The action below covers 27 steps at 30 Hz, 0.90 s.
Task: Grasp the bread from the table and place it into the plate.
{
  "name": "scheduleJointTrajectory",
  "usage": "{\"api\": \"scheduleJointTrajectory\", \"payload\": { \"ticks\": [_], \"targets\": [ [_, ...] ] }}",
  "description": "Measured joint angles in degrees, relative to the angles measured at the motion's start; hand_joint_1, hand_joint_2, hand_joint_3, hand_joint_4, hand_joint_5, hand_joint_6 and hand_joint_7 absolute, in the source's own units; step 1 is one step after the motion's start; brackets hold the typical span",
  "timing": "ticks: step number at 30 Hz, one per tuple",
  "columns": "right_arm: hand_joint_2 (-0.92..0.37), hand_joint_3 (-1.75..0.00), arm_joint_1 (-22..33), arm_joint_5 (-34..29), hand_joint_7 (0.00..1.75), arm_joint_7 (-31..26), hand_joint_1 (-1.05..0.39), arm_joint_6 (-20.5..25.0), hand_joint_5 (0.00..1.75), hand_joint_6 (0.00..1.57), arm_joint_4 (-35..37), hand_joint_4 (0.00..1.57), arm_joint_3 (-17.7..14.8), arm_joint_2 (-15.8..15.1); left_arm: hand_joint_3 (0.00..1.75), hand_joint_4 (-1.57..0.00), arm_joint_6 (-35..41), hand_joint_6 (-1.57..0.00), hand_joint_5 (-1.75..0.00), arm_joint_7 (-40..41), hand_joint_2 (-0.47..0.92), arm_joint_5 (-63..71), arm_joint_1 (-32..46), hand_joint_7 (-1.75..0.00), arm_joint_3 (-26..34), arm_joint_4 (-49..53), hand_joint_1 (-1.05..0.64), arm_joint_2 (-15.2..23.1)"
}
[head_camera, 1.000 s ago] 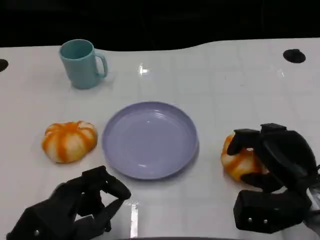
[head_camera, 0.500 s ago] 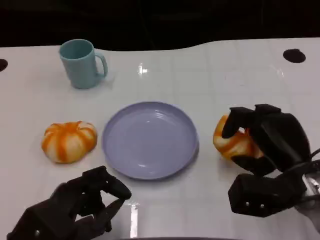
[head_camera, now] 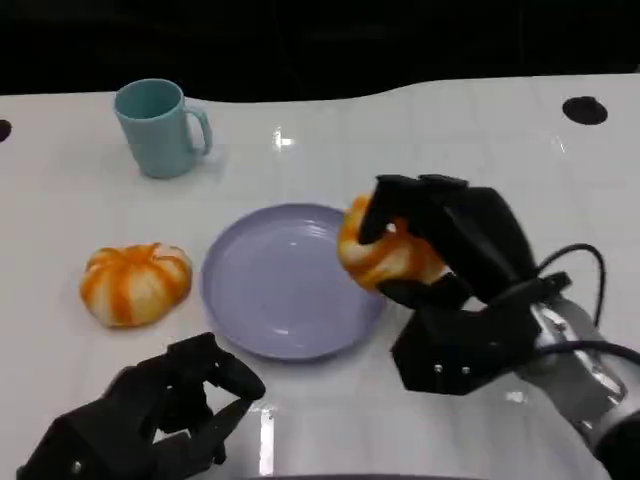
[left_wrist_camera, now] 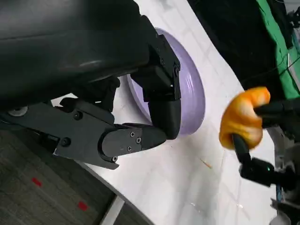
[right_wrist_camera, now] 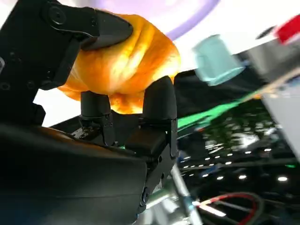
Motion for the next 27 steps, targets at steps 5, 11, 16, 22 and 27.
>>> {"api": "scheduleJointTrajectory", "payload": {
  "ticks": [5, 11, 16, 22, 27],
  "targets": [
    [-0.24, -1.39, -4.3, 0.5, 1.59, 1.0, -0.14, -0.7, 1.75, 0.78, 4.3, 0.98, 1.4, 3.3, 0.47, -0.72, 0.0, -0.61, -1.75, 0.0, 0.92, 0.5, 0.2, -1.29, -0.4, -0.1, -0.32, 0.0],
    [-0.26, -1.29, -8.4, 0.4, 1.31, 2.8, -0.12, 0.8, 1.75, 0.86, 10.6, 0.97, 3.3, 6.1, 0.47, -0.73, -0.1, -0.62, -1.75, 0.0, 0.92, 0.5, 0.7, -1.30, -0.4, -0.2, -0.32, 0.0],
    [-0.47, -0.84, -9.6, 0.7, 0.63, 4.7, -0.16, 1.8, 1.53, 0.91, 13.8, 0.78, 3.5, 7.4, 0.48, -0.74, -0.1, -0.61, -1.75, 0.0, 0.92, 0.5, 0.7, -1.29, -0.4, -0.4, -0.31, 0.0],
    [-0.82, -0.28, -9.6, 0.6, 0.09, 10.6, -0.30, 3.6, 0.75, 0.75, 14.1, 0.54, 4.4, 6.9, 0.47, -0.75, -0.8, -0.63, -1.75, 0.0, 0.92, 0.6, 1.0, -1.30, -0.4, -0.5, -0.31, 0.0],
    [-0.92, -0.22, -9.6, 0.4, 0.00, 16.7, -0.50, 5.3, 0.38, 0.43, 11.5, 0.20, 5.9, 5.3, 0.47, -0.74, -1.0, -0.62, -1.75, 0.0, 0.92, 0.9, 1.3, -1.30, -0.4, -0.7, -0.33, 0.0]
  ]
}}
